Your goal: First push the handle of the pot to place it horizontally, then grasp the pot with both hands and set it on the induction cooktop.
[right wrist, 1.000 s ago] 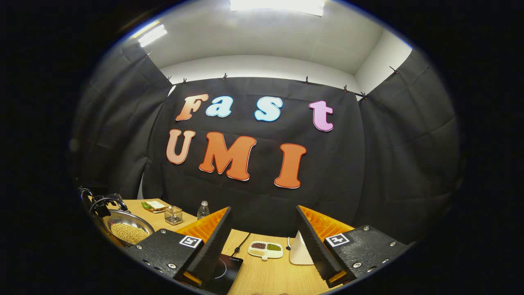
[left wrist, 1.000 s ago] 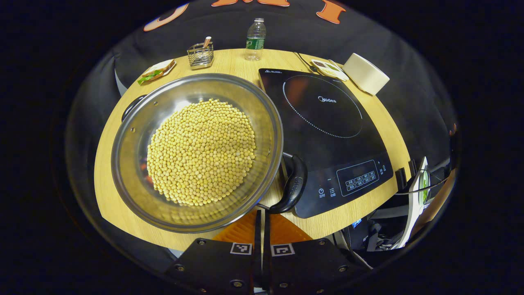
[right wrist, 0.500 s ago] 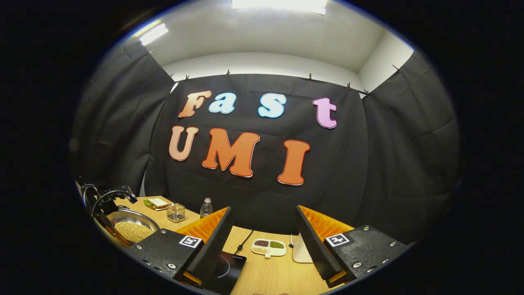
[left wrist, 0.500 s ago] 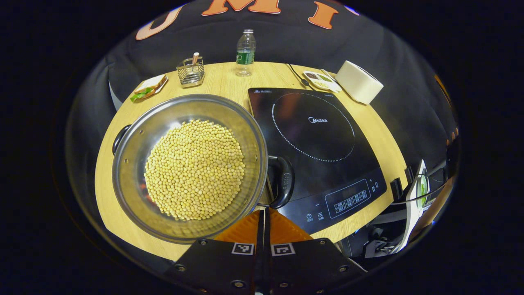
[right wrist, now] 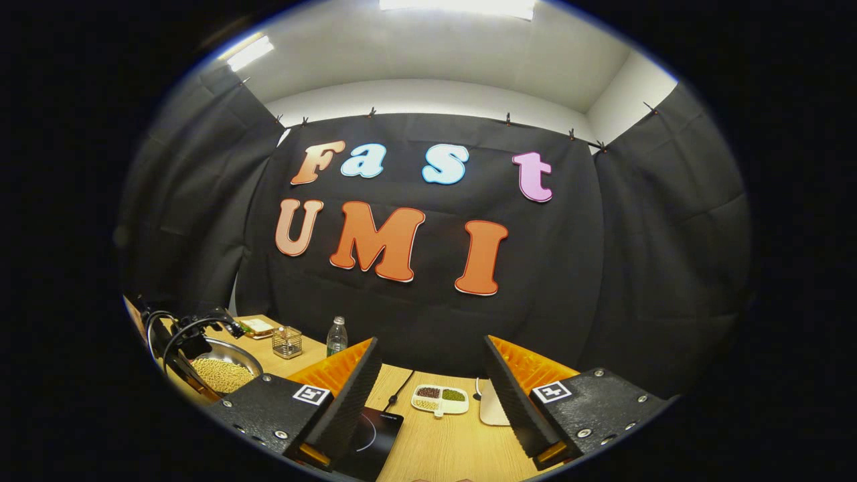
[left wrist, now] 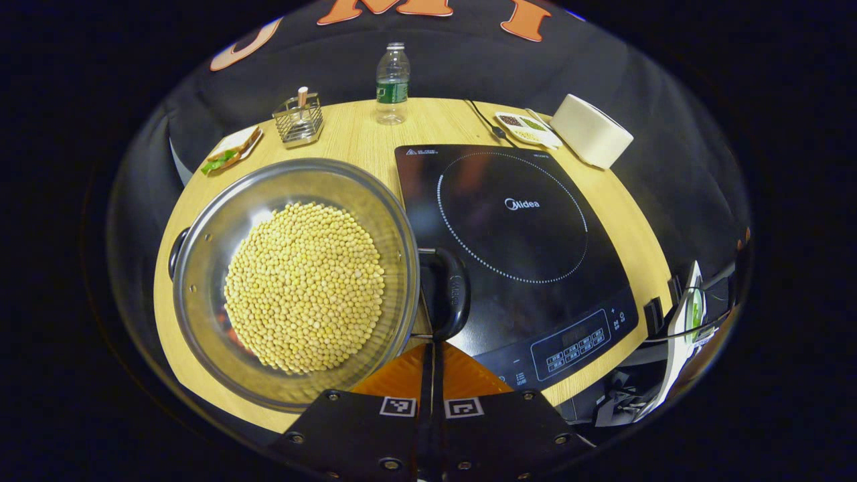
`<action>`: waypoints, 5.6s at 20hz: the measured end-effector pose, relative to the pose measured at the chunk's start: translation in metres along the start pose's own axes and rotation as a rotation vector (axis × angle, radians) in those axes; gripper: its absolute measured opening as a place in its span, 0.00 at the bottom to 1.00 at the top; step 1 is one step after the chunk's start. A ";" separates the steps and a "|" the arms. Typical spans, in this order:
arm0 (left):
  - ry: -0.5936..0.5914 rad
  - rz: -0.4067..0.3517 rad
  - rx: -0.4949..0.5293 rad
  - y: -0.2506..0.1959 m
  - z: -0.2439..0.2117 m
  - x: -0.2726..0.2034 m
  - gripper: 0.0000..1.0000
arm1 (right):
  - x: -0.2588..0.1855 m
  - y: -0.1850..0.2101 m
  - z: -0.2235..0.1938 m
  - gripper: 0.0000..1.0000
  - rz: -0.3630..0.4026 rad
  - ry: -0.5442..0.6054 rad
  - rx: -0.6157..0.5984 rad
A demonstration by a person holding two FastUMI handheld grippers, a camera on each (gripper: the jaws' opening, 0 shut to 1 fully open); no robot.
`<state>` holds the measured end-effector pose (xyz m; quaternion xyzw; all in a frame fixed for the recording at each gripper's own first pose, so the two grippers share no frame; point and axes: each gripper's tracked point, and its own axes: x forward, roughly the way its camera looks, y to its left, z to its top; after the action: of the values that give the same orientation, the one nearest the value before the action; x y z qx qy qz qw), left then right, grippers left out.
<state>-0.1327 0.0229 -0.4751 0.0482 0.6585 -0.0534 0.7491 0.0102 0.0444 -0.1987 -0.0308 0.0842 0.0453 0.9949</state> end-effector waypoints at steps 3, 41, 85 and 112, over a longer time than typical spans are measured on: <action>0.002 -0.006 0.011 -0.002 0.008 0.006 0.01 | 0.000 0.000 -0.007 0.94 -0.003 0.020 -0.012; -0.322 0.318 -0.084 0.217 0.063 -0.087 0.69 | 0.037 0.147 -0.112 0.95 0.255 0.584 0.143; -0.311 0.233 -0.120 0.305 0.060 -0.051 0.93 | 0.028 0.361 -0.232 0.80 0.323 1.167 0.210; -0.329 0.346 -0.274 0.320 0.036 -0.028 0.66 | 0.070 0.383 -0.279 0.65 0.352 1.106 0.110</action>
<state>-0.0551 0.3350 -0.4425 0.0490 0.5109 0.1578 0.8436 -0.0037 0.4114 -0.5058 0.0161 0.5975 0.1826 0.7807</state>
